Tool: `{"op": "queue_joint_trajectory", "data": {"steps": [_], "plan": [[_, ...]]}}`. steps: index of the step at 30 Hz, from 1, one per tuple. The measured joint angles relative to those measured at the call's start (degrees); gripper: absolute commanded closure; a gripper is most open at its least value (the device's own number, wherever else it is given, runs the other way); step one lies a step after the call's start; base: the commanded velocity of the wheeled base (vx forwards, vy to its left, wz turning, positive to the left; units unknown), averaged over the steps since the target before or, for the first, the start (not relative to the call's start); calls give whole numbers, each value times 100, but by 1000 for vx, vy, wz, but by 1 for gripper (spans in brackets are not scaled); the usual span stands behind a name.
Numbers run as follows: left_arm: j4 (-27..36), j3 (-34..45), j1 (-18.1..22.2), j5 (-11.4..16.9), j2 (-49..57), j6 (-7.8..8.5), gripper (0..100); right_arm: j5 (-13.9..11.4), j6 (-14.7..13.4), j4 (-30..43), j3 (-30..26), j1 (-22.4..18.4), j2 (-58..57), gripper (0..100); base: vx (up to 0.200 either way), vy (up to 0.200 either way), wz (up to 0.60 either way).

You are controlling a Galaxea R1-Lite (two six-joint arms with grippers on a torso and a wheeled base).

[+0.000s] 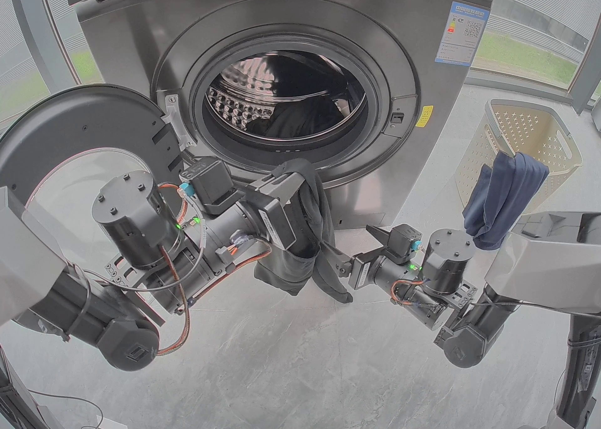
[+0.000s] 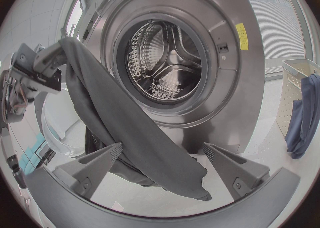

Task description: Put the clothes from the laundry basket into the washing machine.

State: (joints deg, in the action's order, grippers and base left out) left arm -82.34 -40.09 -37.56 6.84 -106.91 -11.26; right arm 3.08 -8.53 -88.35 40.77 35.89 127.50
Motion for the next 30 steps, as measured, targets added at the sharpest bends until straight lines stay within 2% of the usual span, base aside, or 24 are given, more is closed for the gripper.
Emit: {"op": "queue_joint_trajectory", "data": {"steps": [11, 23, 30], "plan": [[-10, 0, -4, 2, 0, 5, 100, 2, 6, -4, 581, -30, 723, 0, 0, 0, 0], [-10, -33, 2, -2, 0, 2, 100, 4, 28, -4, 512, 85, 1005, 0, 0, 0, 0], [-10, -23, 0, -6, 0, 2, 100, 48, 9, -4, 780, 206, 1184, 0, 0, 0, 0]]}}
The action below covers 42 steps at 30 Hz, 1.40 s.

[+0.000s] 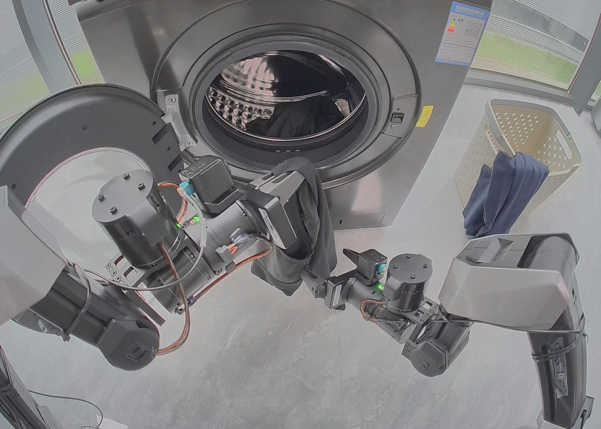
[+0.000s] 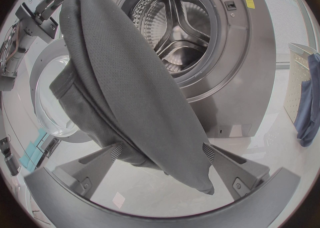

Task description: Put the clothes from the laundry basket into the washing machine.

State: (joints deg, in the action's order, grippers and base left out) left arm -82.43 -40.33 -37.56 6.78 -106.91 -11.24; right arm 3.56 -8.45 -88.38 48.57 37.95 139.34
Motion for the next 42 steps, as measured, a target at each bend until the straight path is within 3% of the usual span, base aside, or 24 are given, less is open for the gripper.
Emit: {"op": "queue_joint_trajectory", "data": {"steps": [7, 25, 34, 42], "plan": [[0, 9, -6, 0, 0, 2, 100, 5, 13, 0, 88, -124, -196, 0, 0, 0, 0], [5, 15, -50, -2, 10, 9, 100, -173, 141, 0, -585, -857, -1029, 0, 0, 0, 0], [5, 1, -65, -7, 11, 11, 100, -151, 99, 0, -478, -496, -1035, 0, 0, 0, 0], [0, -11, -67, -11, 13, 9, 100, -127, 95, 0, -34, -144, -740, 0, 0, 0, 0]]}}
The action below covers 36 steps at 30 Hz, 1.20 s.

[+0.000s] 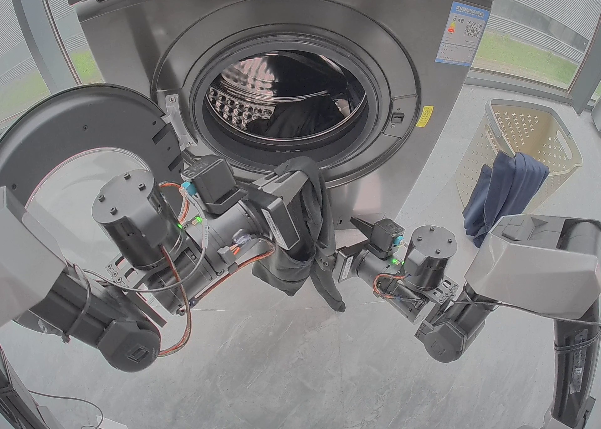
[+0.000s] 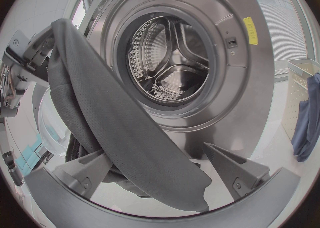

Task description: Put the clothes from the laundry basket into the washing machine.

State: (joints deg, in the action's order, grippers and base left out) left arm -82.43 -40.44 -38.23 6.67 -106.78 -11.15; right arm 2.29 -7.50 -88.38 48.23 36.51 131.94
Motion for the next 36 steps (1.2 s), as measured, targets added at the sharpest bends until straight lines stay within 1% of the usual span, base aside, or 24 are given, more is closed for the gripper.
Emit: {"op": "queue_joint_trajectory", "data": {"steps": [7, 8, 14, 19, 28, 33, 34, 36], "plan": [[0, 17, -2, 6, -2, 0, 100, 20, -52, 0, 444, 23, 274, 0, 0, 0, 0], [0, 20, -5, 6, -2, 2, 100, 27, -68, 0, 502, 11, 299, 100, 0, 0, 0], [0, 50, -7, 17, -20, 10, 100, 52, -98, 4, 638, -126, 295, 100, 0, 0, 0], [0, 116, 13, 22, -59, 18, 100, 0, -71, 2, 450, -252, -7, 100, 0, 0, 0], [-26, 141, -9, 28, -236, 13, 100, -360, -87, 2, -311, -432, -953, 100, 0, 0, 0], [-113, 133, -24, 28, -367, 13, 100, -617, -106, 4, -851, -534, -1563, 100, 0, 0, 0], [-124, 133, -24, 28, -391, 13, 0, -653, -108, 4, -964, -556, -1692, 100, 0, 0, 0], [-143, 133, -29, 35, -435, 16, 0, -700, -104, 6, -1148, -589, -1926, 100, 0, 0, 0]]}}
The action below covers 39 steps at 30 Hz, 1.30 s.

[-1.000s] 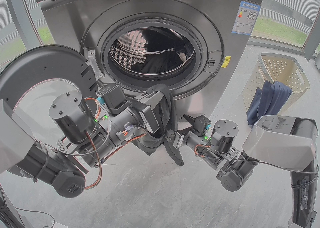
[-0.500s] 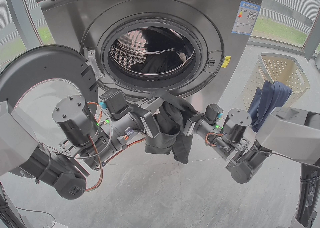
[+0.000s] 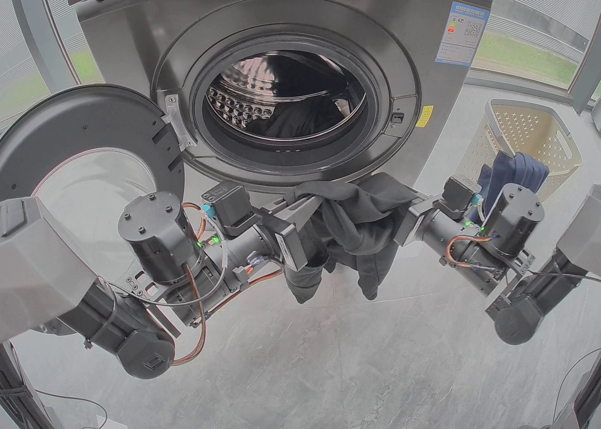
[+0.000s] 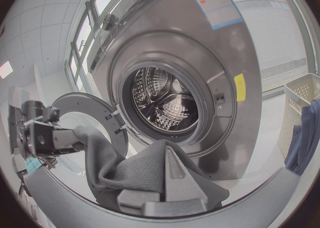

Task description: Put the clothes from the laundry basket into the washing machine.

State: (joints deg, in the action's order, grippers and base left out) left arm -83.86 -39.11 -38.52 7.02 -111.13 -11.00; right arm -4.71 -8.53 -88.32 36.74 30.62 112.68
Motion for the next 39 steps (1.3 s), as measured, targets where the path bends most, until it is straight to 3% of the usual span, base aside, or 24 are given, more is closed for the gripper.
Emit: {"op": "queue_joint_trajectory", "data": {"steps": [10, 39], "plan": [[-405, 116, -6, 26, -467, -11, 0, -24, 24, 16, -336, 5, -741, 100, 0, 0, 0], [-512, 88, 154, 17, -1988, 40, 0, 226, -16, 119, 245, 20, -833, 100, 0, 0, 0]]}}
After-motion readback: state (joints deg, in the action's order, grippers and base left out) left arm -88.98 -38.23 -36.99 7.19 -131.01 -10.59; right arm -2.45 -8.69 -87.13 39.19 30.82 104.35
